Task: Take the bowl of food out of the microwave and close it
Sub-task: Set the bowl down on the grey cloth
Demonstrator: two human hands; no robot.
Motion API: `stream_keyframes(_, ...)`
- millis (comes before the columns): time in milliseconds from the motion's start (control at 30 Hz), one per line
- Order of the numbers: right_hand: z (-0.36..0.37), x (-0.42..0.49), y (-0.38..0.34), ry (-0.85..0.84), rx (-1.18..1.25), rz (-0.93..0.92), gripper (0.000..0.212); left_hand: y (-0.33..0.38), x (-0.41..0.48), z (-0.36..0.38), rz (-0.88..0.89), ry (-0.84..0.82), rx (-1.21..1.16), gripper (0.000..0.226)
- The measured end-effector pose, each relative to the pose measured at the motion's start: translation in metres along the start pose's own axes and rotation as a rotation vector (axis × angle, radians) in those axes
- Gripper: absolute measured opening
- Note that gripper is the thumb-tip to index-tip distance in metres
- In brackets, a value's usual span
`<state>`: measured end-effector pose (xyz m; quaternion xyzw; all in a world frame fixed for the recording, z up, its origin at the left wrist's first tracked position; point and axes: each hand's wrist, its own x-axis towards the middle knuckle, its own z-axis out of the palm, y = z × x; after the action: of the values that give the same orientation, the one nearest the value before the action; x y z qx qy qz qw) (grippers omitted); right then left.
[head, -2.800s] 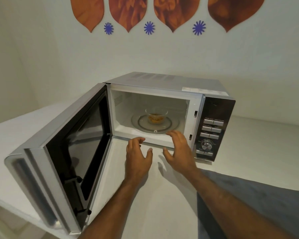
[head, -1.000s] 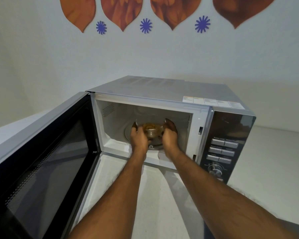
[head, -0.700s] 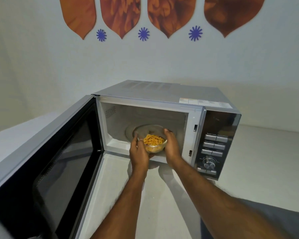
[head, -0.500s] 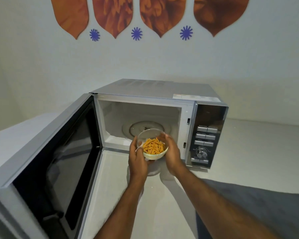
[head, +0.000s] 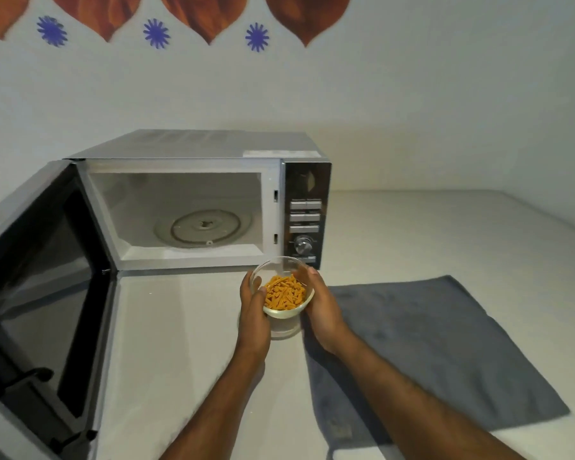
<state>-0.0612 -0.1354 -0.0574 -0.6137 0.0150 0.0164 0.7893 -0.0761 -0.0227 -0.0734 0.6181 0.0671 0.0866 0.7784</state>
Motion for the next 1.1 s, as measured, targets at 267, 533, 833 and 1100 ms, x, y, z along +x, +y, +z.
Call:
stream_keyframes(267, -0.07, -0.036, -0.001, 0.208, 0.131, -0.008, 0.044, -0.017, -0.028, 0.064, -0.057, -0.177, -0.009, 0.044)
stream_keyframes(533, -0.136, -0.048, -0.012, 0.316, 0.063, -0.104, 0.048, -0.028, -0.046, 0.118, -0.083, -0.336, 0.016, 0.025)
stream_keyframes(833, -0.166, -0.051, -0.013, 0.31, -0.002, -0.099, 0.045, -0.036, -0.044, 0.145, -0.08, -0.346, 0.117, 0.034)
stream_keyframes(1100, -0.161, -0.056, -0.022, 0.466, -0.005, -0.166, 0.034, -0.036, -0.032, 0.124, -0.077, -0.306, 0.201, 0.049)
